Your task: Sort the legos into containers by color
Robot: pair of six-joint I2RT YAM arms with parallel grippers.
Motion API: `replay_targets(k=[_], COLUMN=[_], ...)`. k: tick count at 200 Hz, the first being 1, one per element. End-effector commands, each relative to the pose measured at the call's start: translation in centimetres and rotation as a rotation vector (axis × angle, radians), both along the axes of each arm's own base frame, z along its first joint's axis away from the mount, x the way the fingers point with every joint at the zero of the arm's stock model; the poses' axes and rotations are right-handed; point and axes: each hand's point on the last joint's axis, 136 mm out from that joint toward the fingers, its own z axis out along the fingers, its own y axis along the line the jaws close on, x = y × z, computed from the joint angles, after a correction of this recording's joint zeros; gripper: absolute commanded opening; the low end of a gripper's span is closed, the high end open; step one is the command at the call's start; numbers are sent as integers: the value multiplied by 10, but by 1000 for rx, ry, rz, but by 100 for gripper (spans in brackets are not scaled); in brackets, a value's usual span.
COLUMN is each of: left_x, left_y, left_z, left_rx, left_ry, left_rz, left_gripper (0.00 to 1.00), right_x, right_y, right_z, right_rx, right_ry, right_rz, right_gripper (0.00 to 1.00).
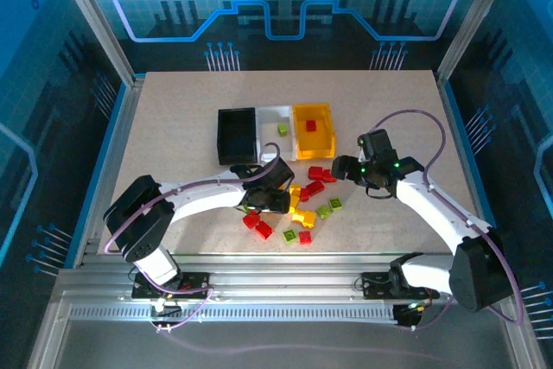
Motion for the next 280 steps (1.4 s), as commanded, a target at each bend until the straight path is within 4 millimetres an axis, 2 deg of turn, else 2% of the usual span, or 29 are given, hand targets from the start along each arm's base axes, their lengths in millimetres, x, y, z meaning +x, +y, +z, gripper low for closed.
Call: replay_targets(k=[1, 22, 40, 64, 84, 104, 118, 159, 227, 253, 280], left_x=[0, 4, 5, 6, 7, 7, 6, 11, 31, 36, 43], left_y=[7, 8, 10, 13, 25, 42, 47, 29, 2, -5, -9], left_z=[-21, -26, -28, -21, -17, -15, -13, 1, -10, -17, -24], left_rx=[69, 97, 124, 115, 160, 209, 198, 108, 83, 83, 90], left_ry=[21, 14, 17, -7, -32, -39, -41, -65, -68, -62, -67], left_rz=[3, -5, -6, 3, 19, 42, 49, 33, -4, -12, -16], left_gripper=[60, 58, 63, 64, 58, 59, 60, 66, 80, 80, 75], right_x=[1, 0, -1, -2, -2, -1, 0, 2, 3, 4, 4], right_y=[1, 1, 0, -2, -1, 0, 0, 1, 0, 0, 0], right_z=[9, 10, 11, 11, 10, 11, 12, 13, 19, 20, 19], right_rx=[8, 9, 7, -1, 2, 9, 10, 9, 1, 3, 2], right_ry=[-21, -25, -27, -26, -25, -25, -30, -30, -42, -44, -45], right_rz=[5, 1, 1, 1, 0, 0, 1, 4, 11, 9, 7], right_gripper=[82, 82, 82, 82, 82, 82, 82, 82, 82, 82, 82])
